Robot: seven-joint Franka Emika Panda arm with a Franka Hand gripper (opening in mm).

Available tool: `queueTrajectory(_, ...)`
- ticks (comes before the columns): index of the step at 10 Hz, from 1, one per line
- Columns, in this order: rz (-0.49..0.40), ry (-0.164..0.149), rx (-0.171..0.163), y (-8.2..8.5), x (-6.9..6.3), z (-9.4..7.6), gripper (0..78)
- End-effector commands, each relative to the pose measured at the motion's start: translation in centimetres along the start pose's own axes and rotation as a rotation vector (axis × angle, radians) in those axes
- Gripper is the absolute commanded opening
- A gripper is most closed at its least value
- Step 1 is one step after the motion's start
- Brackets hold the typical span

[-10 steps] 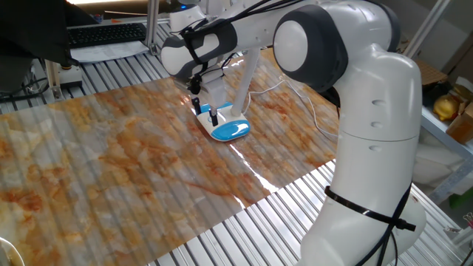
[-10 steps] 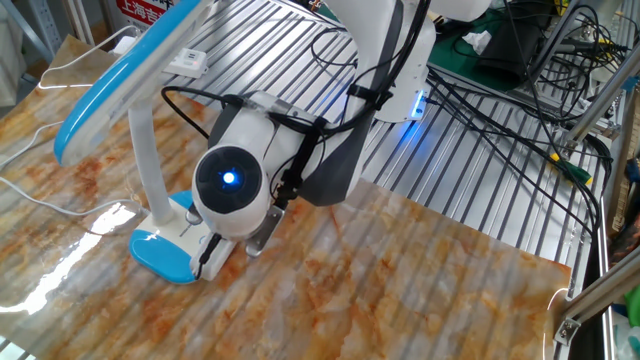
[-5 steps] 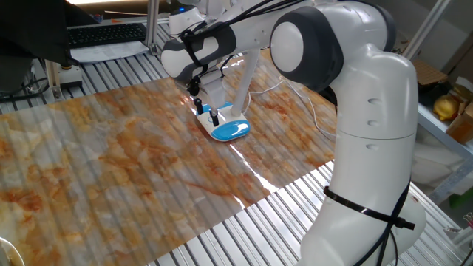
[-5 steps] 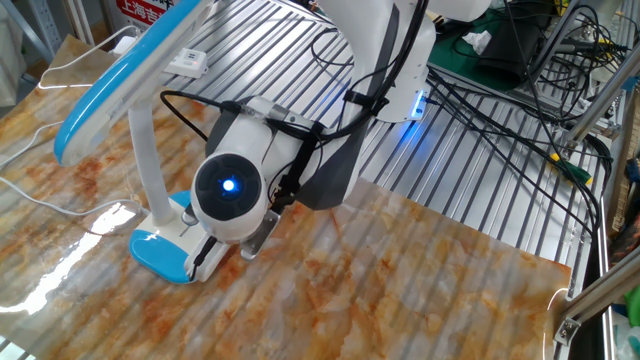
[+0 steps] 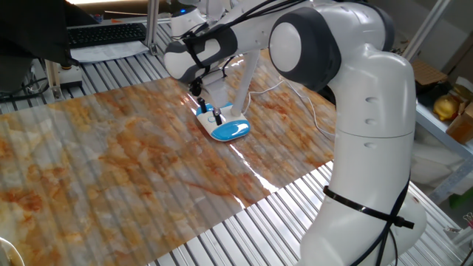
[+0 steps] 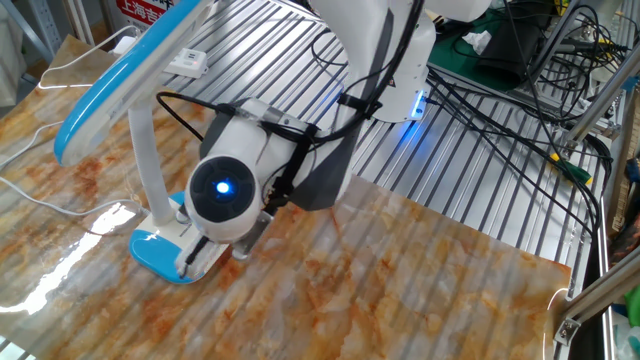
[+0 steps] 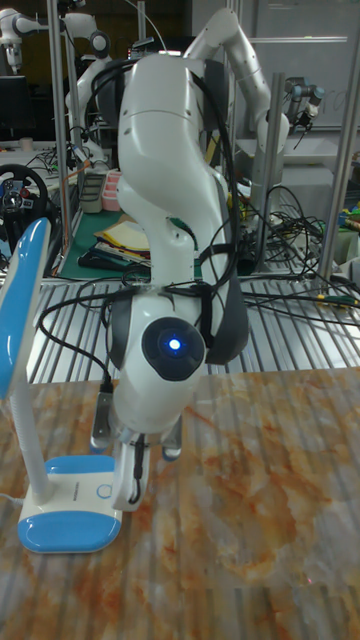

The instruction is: Turn on the desk lamp by pressing the button

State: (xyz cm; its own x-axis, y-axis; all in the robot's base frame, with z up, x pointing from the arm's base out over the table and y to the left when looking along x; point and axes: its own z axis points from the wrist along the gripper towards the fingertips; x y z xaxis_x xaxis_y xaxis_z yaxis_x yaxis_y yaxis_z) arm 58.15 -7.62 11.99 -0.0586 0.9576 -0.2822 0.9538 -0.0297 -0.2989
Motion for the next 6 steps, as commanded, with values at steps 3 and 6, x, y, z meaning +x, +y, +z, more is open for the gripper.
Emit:
queueTrajectory(3,0.016,-0.081,-0.001,-1.4,0.1,0.7,77.4)
queueTrajectory(6,0.036,-0.099,0.0,-2.0,0.5,0.7,77.4)
